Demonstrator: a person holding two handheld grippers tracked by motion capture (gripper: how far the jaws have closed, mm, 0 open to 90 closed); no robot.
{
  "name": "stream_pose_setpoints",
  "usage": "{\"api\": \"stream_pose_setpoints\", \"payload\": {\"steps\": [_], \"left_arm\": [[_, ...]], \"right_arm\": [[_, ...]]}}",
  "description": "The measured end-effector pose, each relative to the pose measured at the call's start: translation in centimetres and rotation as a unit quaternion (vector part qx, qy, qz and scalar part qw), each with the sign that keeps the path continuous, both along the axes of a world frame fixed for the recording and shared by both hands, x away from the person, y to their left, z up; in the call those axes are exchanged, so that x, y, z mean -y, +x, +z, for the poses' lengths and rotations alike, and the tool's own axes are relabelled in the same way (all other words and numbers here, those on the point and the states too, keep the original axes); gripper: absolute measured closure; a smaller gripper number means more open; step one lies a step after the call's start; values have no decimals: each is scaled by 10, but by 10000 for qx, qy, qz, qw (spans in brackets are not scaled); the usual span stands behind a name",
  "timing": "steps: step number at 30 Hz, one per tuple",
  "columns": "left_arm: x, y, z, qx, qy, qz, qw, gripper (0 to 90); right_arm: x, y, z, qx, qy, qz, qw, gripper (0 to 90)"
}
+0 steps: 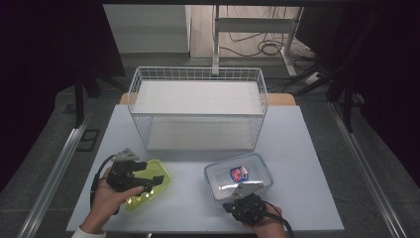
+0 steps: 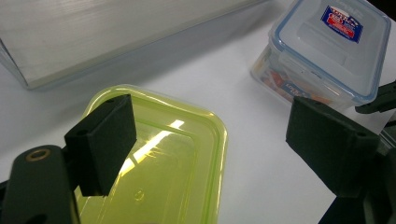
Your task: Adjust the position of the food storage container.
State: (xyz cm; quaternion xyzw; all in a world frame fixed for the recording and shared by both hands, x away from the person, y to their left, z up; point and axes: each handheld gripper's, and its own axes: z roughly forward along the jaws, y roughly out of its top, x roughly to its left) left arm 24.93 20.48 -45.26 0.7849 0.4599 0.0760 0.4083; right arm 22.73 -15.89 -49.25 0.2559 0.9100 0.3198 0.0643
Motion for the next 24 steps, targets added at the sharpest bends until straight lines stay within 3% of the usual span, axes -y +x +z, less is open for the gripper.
{"api": "stream_pose_setpoints", "payload": {"steps": [5, 8, 9, 14, 18, 21, 24], "left_arm": [[0, -2, 0, 1, -26, 13, 10000, 155], [1, -3, 1, 10, -60, 15, 10000, 154], [2, -3, 2, 12, -74, 10, 10000, 153], [5, -3, 3, 11, -61, -24, 10000, 154], [9, -1, 4, -7, -93, -70, 9999, 154], [12, 0, 4, -20, -86, -120, 9999, 154], [15, 0, 1, -47, -48, -174, 9998, 154]], "right_arm": [[2, -4, 3, -23, 71, 39, 10000, 884], [11, -10, 13, 28, 177, 10, 9998, 884], [22, -13, 24, 115, 318, -84, 9994, 884], [46, -10, 43, 252, 475, -384, 9978, 884], [69, 3, 62, 429, 632, -786, 9940, 884], [83, 21, 77, 539, 612, -1122, 9903, 884], [98, 46, 78, 505, 589, -1598, 9841, 885]]}}
